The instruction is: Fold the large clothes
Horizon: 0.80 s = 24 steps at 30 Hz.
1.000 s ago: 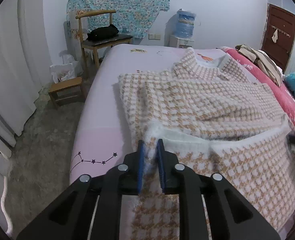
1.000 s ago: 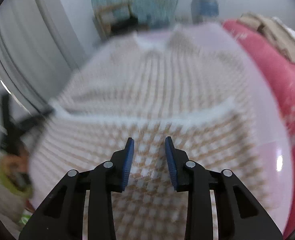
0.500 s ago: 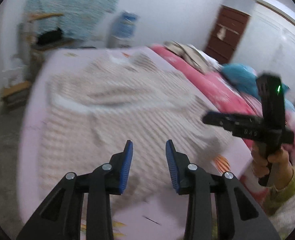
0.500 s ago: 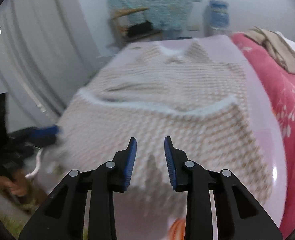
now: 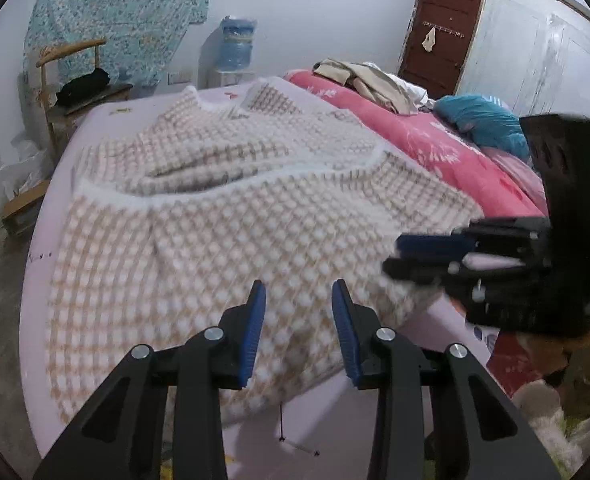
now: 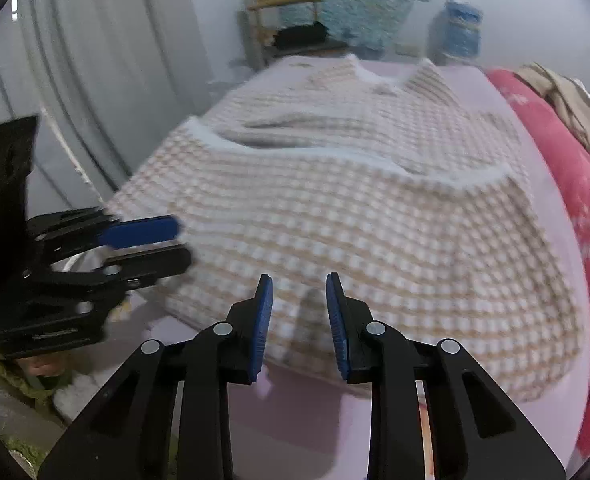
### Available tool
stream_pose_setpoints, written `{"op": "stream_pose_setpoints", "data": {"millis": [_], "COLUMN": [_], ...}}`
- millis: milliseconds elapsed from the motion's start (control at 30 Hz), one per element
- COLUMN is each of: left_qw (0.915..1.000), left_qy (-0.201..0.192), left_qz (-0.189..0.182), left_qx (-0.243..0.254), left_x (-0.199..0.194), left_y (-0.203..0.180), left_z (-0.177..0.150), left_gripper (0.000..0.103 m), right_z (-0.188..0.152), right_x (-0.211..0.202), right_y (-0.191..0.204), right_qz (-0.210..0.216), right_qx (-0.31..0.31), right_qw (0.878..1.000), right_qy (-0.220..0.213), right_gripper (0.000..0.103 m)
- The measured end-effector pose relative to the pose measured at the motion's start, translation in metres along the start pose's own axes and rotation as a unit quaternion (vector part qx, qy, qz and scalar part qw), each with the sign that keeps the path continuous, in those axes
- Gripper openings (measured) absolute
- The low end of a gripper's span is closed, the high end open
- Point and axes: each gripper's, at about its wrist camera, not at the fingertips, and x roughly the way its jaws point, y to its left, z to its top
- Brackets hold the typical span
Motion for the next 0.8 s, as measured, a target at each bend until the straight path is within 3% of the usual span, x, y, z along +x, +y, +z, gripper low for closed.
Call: {"op": "stream_pose_setpoints", "data": {"millis": [100,133,200,300,367,500,600,700,800], "left_qw": [0.9986,0.9986,0.9984,0.9990,0.9982,0.9966,0.9962,0.9917,0.9919], "left_qy": [0.042,0.040,0.041,0.013,0.024,0.027,0.000,0.035,0.029], "left_qz": [0.031,0.025,0.017,0.023,0.038,0.025,0.051,0.075,0.071], "left_qx": [-0.007,-0.024,-0.034,-0.036,-0.041,-0.074,-0.071,-0.098,-0.102], "left_x": [0.030,0.037,0.034,0.015,0.020,0.017,-0.010,0.000,-0.005], "left_y": [0.006,0.011,0.013,0.015,0.019,0.030,0.037,0.060,0.061], "left_z": [-0.001,-0.005,-0.002,0.001,-0.006,-0.013,-0.017,-0.038,-0.037], "left_gripper": [0.034,0.035,0.035,0.035,0.035,0.035,0.035,0.035,0.035], "right_z": [-0.006,-0.005,0.002,0.001,-0.003,-0.007,-0.005,-0.020,-0.020], "right_x": [0.025,0.028,0.022,0.003,0.011,0.024,-0.001,0.013,0.015], "right_y": [0.002,0.000,0.000,0.008,0.009,0.003,-0.003,-0.021,-0.029], "right_qz": [-0.011,-0.008,-0.013,-0.005,0.002,0.005,-0.027,-0.022,-0.003], "right_qx": [-0.008,-0.007,-0.001,-0.012,-0.013,0.001,-0.002,0.033,0.061], "right_qw": [1.000,1.000,1.000,1.000,1.000,1.000,1.000,0.999,0.998], "right_qy": [0.011,0.006,0.015,-0.010,-0.005,0.009,-0.012,0.010,0.007], "right_gripper": [0.026,0.026,0.023,0.022,0.022,0.021,0.021,0.021,0.021]}}
